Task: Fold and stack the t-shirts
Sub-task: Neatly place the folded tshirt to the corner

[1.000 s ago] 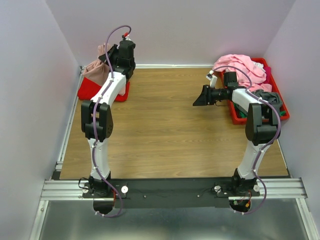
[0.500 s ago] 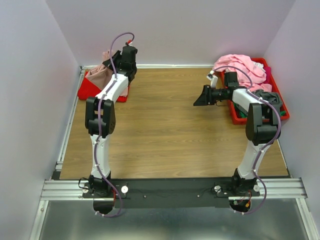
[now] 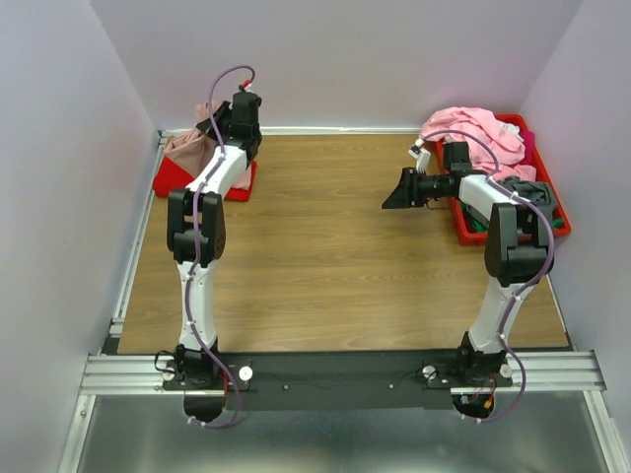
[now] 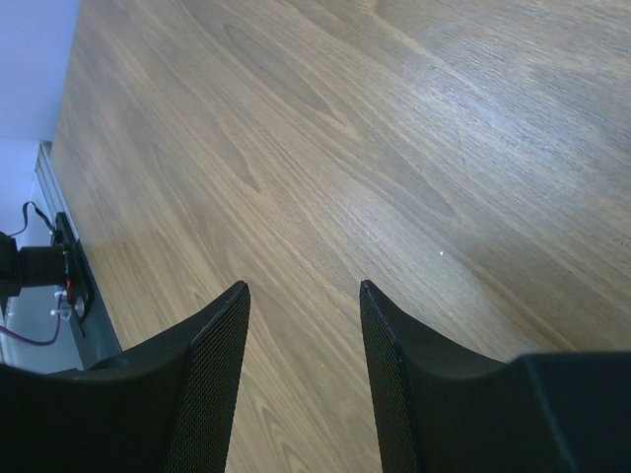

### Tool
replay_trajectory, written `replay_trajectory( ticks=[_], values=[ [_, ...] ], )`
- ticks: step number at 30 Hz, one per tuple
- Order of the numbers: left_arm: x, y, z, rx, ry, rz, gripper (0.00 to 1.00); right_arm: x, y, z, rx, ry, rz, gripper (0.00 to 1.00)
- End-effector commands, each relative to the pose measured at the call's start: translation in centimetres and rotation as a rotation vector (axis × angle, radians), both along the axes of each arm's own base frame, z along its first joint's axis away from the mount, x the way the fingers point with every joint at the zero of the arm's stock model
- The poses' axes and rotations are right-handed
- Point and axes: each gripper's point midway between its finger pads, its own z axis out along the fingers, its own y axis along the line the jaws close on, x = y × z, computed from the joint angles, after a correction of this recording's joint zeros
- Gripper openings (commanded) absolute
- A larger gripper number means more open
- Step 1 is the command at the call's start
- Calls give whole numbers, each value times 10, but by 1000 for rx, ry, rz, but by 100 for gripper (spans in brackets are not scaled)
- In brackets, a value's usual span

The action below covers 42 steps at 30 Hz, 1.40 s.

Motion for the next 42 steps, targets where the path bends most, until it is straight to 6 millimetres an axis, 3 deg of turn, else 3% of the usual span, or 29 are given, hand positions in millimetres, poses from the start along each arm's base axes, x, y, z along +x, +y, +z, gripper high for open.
replay_trajectory(
  ticks=[1,15,20,21,22,24,25,30,33,37,39,40,41,42],
  values=[
    [16,2,8,-30,-88,-10,0,-7,-2,-7,21,46,2,56],
    [31,8,-28,-31,-75,10,0,-5,-5,-9,19,50,-5,56],
    [28,19,-28,-44,-114,66,0,-5,-7,-11,17,54,-9,56],
    [20,27,-25,-25,-130,126,33,-5,-7,-12,16,56,-10,56],
    [15,32,-21,-17,-169,166,55,-5,-7,-12,15,54,-10,56],
    [-2,44,-7,17,-223,281,88,-5,-7,-11,15,53,-10,56],
    [-9,47,7,41,-236,309,93,-5,-8,-11,13,54,-13,56],
    [-37,59,67,49,-400,420,94,-4,-10,-9,14,51,-18,56],
    [-55,57,116,4,-506,420,95,-4,-10,-7,16,45,-19,56],
    [-63,38,139,-32,-510,327,97,-4,-9,-6,18,42,-15,56],
    [-59,27,139,-82,-491,267,97,-4,-11,-5,19,41,-16,56],
    [-48,16,141,-197,-552,184,97,-4,-10,-2,20,32,-15,56],
    [-47,10,127,-238,-450,137,96,-4,-10,-2,20,30,-12,56],
    [-38,-7,108,-392,-394,30,95,-5,-11,0,23,26,-11,56]
  ],
)
